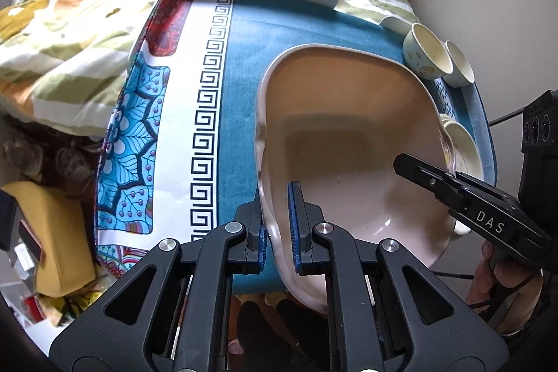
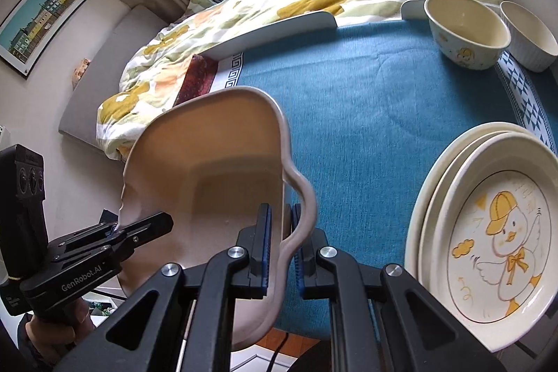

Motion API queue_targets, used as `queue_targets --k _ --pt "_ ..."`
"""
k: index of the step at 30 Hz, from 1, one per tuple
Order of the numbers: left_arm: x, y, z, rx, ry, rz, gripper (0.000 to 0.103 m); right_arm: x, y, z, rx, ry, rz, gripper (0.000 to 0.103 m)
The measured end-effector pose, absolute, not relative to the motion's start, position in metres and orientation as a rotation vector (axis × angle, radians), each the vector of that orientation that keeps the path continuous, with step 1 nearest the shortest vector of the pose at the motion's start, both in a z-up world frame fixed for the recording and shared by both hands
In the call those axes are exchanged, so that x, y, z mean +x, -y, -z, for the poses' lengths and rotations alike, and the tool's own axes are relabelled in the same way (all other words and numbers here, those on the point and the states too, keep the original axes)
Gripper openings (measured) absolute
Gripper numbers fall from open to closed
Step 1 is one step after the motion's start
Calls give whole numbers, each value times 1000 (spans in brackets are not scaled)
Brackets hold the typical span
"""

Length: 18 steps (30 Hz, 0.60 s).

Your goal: Organize plates and bowls

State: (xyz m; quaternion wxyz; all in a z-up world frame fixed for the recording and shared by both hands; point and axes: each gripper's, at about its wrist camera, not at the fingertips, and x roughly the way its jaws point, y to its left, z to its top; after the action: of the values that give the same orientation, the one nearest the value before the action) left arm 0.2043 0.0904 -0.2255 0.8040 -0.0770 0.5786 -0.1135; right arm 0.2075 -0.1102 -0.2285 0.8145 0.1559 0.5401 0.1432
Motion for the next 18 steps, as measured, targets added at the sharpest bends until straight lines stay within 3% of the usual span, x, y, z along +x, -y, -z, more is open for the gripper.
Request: queue_targets --k 18 --pt "236 -151 281 -173 -1262 274 9 230 54 267 276 -1140 -260 11"
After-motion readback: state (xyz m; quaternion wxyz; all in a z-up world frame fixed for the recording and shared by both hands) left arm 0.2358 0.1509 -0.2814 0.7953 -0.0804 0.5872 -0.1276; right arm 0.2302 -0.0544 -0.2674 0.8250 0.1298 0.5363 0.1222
